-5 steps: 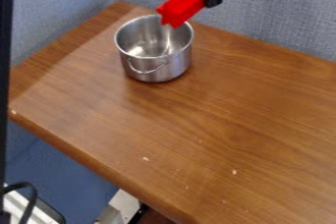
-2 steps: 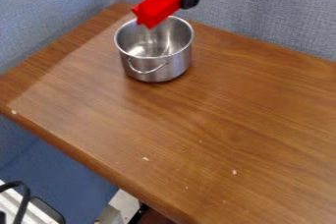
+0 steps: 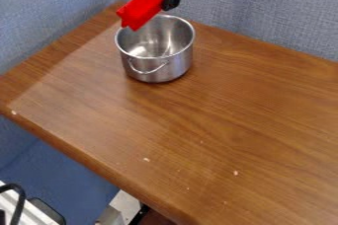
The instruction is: Put the red object in the metal pot
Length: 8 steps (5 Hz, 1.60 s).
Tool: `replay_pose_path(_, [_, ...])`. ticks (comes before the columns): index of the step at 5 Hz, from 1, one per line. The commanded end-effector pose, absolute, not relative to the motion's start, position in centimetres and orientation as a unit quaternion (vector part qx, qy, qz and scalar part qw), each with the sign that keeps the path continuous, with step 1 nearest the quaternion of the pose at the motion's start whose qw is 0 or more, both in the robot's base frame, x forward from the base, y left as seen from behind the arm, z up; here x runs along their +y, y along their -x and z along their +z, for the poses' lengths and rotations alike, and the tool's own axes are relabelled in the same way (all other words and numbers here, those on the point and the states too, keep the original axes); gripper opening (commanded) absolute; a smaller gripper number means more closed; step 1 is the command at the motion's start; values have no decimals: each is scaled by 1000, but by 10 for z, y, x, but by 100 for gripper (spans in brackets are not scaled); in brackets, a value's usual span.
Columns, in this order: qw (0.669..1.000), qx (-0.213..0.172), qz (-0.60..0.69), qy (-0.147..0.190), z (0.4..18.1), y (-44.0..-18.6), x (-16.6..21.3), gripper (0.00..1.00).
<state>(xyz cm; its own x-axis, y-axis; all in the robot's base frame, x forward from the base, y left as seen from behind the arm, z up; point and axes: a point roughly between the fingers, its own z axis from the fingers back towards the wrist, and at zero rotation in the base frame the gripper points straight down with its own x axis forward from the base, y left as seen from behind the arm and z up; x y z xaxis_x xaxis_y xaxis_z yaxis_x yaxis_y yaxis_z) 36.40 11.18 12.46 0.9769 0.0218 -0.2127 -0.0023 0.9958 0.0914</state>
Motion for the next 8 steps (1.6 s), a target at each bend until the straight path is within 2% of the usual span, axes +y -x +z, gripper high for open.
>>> replay_pose_path(1, [992,84,60,-68,137,-363,129,0])
replay_pose_path(2, [988,92,98,-75,129,-361,136,0])
replay_pose_path(4, [987,109,84,-85,111,-358,155,0])
replay_pose_path(5, [987,116,74,-83,102,-360,141,0])
replay_pose_path(6, [988,115,64,-81,98,-362,125,100])
replay_pose_path(8, [992,102,-8,-78,94,-356,109,100])
